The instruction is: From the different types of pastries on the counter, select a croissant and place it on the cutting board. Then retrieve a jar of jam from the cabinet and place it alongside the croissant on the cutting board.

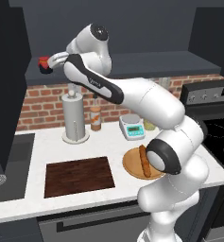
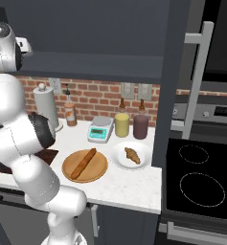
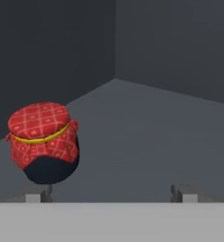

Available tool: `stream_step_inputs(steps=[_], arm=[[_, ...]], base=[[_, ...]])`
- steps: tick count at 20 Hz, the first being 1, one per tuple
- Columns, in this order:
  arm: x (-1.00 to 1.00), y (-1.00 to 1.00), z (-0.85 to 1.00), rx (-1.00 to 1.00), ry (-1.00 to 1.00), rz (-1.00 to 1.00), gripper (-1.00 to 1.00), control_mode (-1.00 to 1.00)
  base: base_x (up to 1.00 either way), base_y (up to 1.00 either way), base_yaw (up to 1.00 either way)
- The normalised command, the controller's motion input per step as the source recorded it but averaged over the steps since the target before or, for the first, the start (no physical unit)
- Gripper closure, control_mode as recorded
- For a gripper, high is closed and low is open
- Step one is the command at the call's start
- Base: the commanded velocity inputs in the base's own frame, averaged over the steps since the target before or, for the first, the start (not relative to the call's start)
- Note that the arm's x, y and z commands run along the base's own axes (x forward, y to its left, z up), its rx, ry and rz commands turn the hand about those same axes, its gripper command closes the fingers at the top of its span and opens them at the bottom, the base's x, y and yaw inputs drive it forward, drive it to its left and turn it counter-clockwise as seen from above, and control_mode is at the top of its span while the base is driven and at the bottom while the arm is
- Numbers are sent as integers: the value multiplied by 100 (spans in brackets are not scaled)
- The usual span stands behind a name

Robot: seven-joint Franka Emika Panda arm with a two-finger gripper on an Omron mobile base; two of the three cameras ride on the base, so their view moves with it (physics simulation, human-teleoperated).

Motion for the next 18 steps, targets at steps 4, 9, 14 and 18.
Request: stream_step_inputs(steps=[4,9,14,18], arm=[[13,34,17,3,-2,0,-100,-100],[-2,31,1,5,-5,0,-100,-100],[-2,18,0,2,-3,1,-100,-100],[0,0,-8,0,6,0,-100,-100]], base=[[0,0,0],[0,0,0],[0,0,0],[0,0,0]])
